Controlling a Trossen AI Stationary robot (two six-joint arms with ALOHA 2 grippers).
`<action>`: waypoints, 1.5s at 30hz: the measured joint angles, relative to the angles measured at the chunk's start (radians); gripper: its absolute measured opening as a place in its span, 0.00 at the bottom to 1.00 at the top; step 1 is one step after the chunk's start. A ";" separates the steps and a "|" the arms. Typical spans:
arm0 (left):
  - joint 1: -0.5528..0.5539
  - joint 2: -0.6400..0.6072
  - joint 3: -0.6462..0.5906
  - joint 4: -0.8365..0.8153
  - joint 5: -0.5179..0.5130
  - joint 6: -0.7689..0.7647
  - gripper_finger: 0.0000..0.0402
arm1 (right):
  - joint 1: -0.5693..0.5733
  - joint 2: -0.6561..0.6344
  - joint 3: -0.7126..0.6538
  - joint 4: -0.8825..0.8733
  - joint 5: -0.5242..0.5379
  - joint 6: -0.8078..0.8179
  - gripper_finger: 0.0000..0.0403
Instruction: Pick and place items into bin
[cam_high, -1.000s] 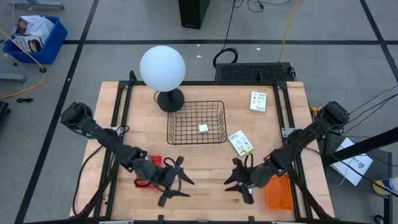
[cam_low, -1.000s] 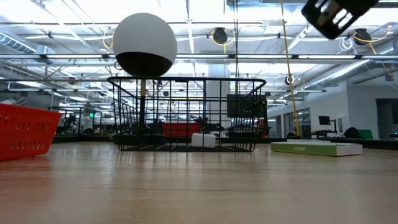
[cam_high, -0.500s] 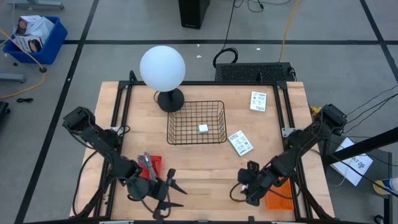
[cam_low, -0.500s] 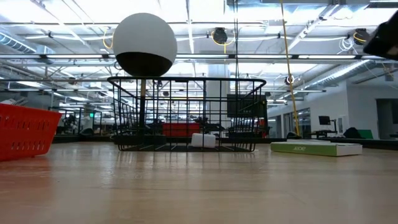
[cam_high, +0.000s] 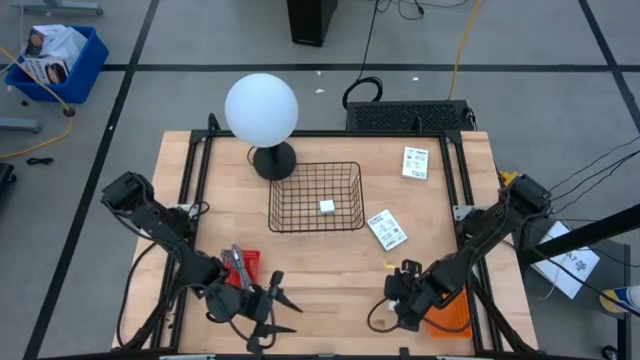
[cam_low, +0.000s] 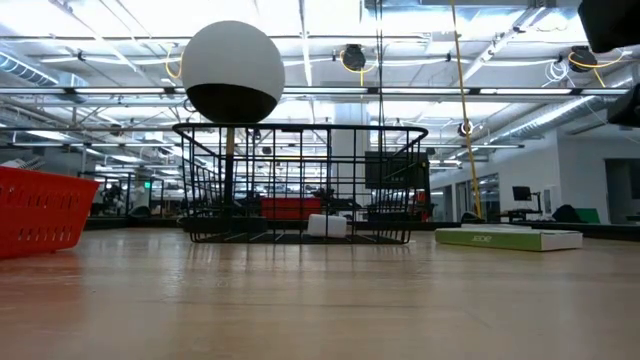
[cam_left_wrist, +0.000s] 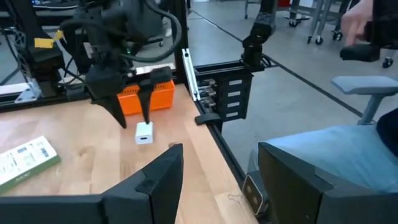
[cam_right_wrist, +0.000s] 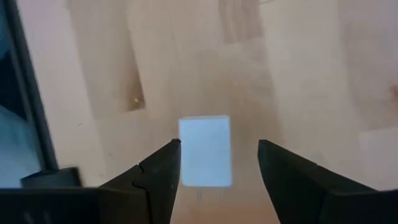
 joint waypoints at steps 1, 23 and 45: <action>0.001 0.000 0.000 0.000 0.000 0.000 0.53 | 0.000 0.009 0.000 0.015 -0.007 -0.006 0.52; 0.002 0.000 0.000 -0.006 -0.001 -0.006 0.53 | 0.031 0.123 0.001 0.060 -0.032 -0.019 0.49; 0.023 0.000 0.000 -0.005 -0.002 -0.051 0.53 | -0.081 0.128 -0.001 0.169 0.003 -0.196 0.36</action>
